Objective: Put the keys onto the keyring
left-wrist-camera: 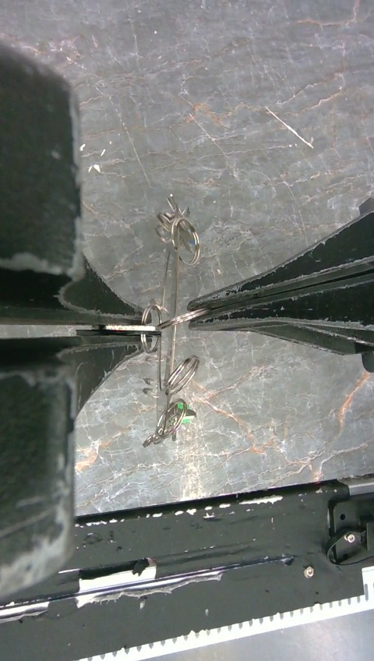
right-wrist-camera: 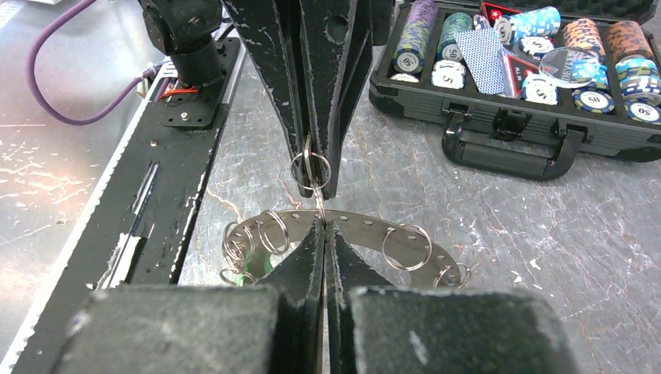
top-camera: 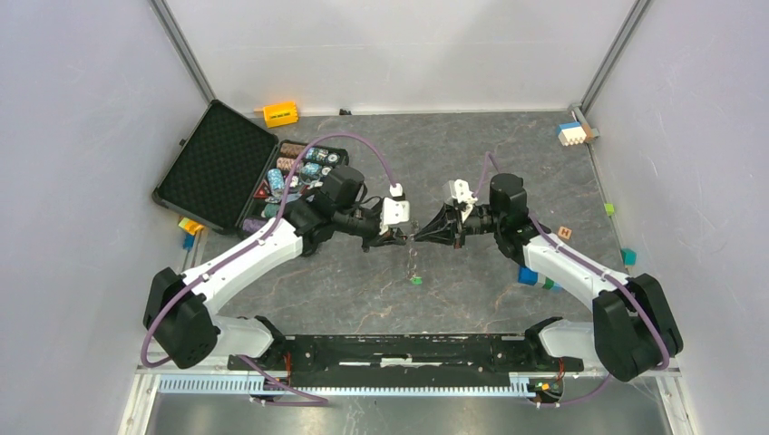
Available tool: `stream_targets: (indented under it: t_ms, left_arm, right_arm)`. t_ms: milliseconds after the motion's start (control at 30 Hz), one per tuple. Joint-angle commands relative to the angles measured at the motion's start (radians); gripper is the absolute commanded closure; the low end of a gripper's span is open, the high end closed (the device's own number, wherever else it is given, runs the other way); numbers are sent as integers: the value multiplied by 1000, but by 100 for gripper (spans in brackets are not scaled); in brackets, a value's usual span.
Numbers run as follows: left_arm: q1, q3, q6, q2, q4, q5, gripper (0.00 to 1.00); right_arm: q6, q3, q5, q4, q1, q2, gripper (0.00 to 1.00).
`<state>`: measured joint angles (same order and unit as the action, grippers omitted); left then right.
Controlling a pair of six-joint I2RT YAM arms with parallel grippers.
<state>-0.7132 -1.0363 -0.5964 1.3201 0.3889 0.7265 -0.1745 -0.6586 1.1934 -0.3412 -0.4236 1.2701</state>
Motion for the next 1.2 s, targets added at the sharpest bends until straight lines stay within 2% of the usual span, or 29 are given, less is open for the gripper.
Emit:
stream_targets:
  t_ms: [0,167,467,700,1167]
  left_arm:
    - [-4,-61,-42,-17,47,-17,98]
    - [-14,-88,-42,-1,64,-45,98]
    - [-52,-123,-115,37,121,-197,96]
    - [-55,-96,-137,43,120,-232,96]
    - [-80,-115,-151,38,126,-221,96]
  right_arm:
    - [-39,-39,-20,8,1,3,100]
    - [-28,-35,-29,-3,-5,3,100]
    - [-8,-34,-24,-20,-15,-1,100]
    - [109,-16,-3,-134,-15,-5,100]
    - [89,-18,-46,-104,-16,12,100]
